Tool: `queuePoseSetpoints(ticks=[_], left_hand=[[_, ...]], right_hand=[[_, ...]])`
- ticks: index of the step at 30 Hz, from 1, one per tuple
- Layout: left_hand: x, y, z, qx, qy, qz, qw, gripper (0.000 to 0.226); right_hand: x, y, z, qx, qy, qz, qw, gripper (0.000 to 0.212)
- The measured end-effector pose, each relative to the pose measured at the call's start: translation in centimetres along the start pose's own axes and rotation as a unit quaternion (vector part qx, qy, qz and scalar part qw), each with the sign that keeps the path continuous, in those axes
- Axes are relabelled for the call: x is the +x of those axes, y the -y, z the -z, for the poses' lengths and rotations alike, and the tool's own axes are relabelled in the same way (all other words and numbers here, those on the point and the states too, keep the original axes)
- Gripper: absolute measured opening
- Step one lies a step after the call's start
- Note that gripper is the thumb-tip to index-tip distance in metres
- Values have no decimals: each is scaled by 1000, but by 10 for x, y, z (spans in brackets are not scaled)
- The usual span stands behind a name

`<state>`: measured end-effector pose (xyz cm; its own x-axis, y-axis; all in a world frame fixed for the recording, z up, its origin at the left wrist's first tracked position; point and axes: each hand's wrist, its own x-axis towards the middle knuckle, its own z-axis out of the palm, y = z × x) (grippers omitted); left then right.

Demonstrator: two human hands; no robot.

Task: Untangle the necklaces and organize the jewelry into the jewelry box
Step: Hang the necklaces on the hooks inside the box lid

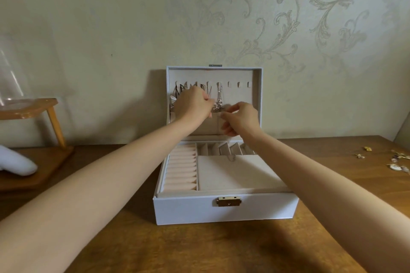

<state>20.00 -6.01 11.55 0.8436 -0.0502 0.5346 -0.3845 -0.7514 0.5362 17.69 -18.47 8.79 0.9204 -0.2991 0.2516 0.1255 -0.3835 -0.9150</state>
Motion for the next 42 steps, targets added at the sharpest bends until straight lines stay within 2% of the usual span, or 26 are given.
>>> queuePoseSetpoints(ticks=[2, 5, 6, 8, 11, 14, 17, 19, 21, 23, 27, 33, 37, 42], left_hand=[[-7, 4, -2, 30, 25, 1, 999, 36], [-12, 7, -6, 66, 65, 14, 996, 24], [-13, 7, -7, 75, 76, 17, 994, 22], [-16, 10, -7, 84, 96, 17, 992, 23], [-20, 15, -5, 92, 117, 21, 989, 24], [-20, 22, -4, 67, 78, 7, 995, 20], [-22, 24, -6, -47, 33, -121, 991, 29], [-23, 21, -6, -82, 83, -196, 974, 47], [-23, 20, -8, -71, 130, -216, 965, 56], [-23, 22, -12, -49, 144, -218, 964, 55], [-26, 31, -19, -17, 173, -202, 964, 47], [-29, 30, -28, -8, 164, -230, 959, 44], [-26, 29, -31, -27, 161, -212, 963, 44], [-28, 33, -34, -19, 152, -206, 966, 49]], right_hand=[[-3, -4, -8, -52, 15, 7, 999, 19], [-1, -3, -21, -233, -2, 36, 972, 34], [-1, -1, -23, -285, -15, 42, 958, 35], [1, 1, -25, -320, -38, 43, 946, 28], [4, -3, -26, -291, -59, 30, 954, 10], [2, -8, -24, -228, -60, 20, 972, 12], [-6, -3, -19, -122, -28, 30, 992, 2], [-14, 2, -13, -16, 13, 9, 1000, 7], [-20, 4, -7, 87, 54, -28, 994, 12], [-23, 4, 1, 145, 78, -62, 984, 14], [-24, -2, 12, 193, 101, -101, 971, 9], [-24, -11, 13, 65, 88, -81, 991, 2], [-21, -11, 12, -22, 80, -53, 995, 14], [-16, -12, 15, -73, 82, -37, 993, 15]])
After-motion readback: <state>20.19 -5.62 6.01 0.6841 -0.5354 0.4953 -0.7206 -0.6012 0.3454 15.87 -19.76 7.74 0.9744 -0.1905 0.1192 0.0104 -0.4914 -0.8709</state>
